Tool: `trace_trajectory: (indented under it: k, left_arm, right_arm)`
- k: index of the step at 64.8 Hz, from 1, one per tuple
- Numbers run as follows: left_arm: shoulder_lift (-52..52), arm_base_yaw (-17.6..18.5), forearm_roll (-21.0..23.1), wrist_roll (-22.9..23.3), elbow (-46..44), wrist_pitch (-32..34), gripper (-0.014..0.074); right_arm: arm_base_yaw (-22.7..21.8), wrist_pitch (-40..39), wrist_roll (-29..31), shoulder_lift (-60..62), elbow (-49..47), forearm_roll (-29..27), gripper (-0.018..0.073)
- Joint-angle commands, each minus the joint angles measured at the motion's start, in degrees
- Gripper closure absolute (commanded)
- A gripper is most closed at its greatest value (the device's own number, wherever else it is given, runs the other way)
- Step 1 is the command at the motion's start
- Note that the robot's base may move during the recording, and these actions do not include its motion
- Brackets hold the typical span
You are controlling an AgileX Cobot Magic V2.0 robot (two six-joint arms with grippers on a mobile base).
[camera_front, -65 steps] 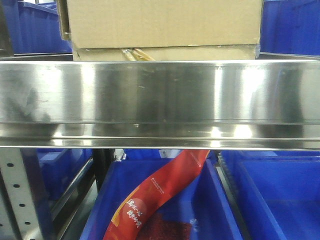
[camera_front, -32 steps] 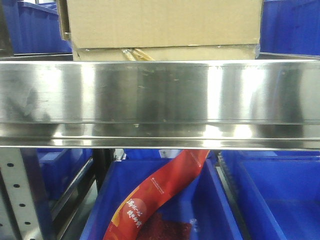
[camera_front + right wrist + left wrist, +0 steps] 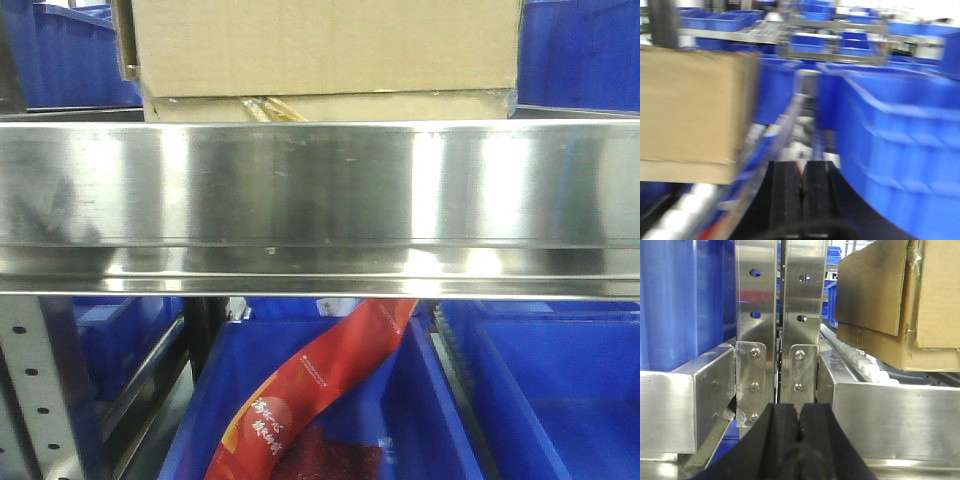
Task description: Stack two boxes on right shelf middle
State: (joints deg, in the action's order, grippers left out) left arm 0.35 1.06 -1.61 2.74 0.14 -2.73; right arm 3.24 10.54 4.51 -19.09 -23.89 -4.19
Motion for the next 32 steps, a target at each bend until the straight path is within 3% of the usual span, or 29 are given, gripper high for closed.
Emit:
trace_trajectory:
  k: [1, 18, 32]
  left_arm:
    - [-0.4, -0.3, 0.3, -0.2, -0.1, 1.2, 0.0708]
    - [-0.4, -0.3, 0.3, -0.2, -0.1, 1.2, 0.0708]
    - [-0.4, -0.3, 0.3, -0.2, -0.1, 1.2, 0.0708]
  right_arm:
    - [-4.0, -3.6, -0.6, 3.7, 4.9, 0.4, 0.0713]
    - [-6.5, -10.1, -1.3, 15.2, 21.0, 0.4, 0.0713]
    - [-6.5, -9.0, -2.1, 19.1, 23.9, 0.4, 0.0713]
